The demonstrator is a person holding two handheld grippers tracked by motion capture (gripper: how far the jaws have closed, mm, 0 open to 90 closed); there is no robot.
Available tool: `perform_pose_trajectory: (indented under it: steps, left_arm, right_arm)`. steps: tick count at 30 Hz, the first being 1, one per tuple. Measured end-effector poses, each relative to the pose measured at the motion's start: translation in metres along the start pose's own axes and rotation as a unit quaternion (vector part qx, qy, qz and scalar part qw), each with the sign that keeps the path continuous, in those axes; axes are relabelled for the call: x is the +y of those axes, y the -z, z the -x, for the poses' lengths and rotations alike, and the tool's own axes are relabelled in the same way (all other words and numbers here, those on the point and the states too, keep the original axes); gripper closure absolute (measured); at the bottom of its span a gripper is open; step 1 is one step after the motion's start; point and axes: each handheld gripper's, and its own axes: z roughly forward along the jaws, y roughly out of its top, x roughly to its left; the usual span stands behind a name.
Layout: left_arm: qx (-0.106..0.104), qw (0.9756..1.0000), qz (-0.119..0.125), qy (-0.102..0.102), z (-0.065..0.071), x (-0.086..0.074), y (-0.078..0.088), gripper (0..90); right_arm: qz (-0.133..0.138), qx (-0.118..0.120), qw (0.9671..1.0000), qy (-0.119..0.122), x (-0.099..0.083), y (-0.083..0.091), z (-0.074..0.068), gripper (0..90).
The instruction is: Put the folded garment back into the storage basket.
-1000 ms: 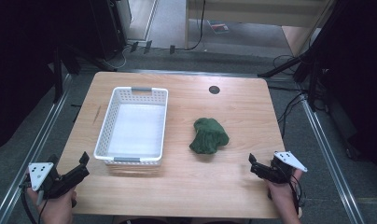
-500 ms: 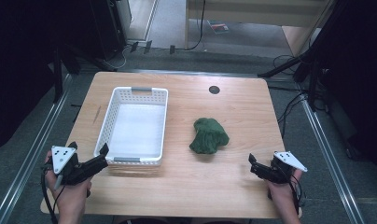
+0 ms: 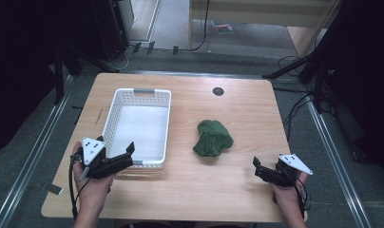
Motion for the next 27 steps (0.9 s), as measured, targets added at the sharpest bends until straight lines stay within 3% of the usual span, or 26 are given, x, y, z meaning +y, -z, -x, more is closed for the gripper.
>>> perform_pose_trajectory:
  steps: [5,27]
  left_arm:
    - [-0.016,0.9998,-0.004,-0.013,0.02,0.008,-0.011,0.5]
    - [-0.059,0.9974,-0.012,-0.041,0.072,0.027,-0.039,0.5]
  right_arm:
    - [0.0,0.001,1.0,0.0,0.0,0.0,0.0,0.0]
    - [0.002,0.004,1.0,-0.001,0.0,0.0,0.001,0.0]
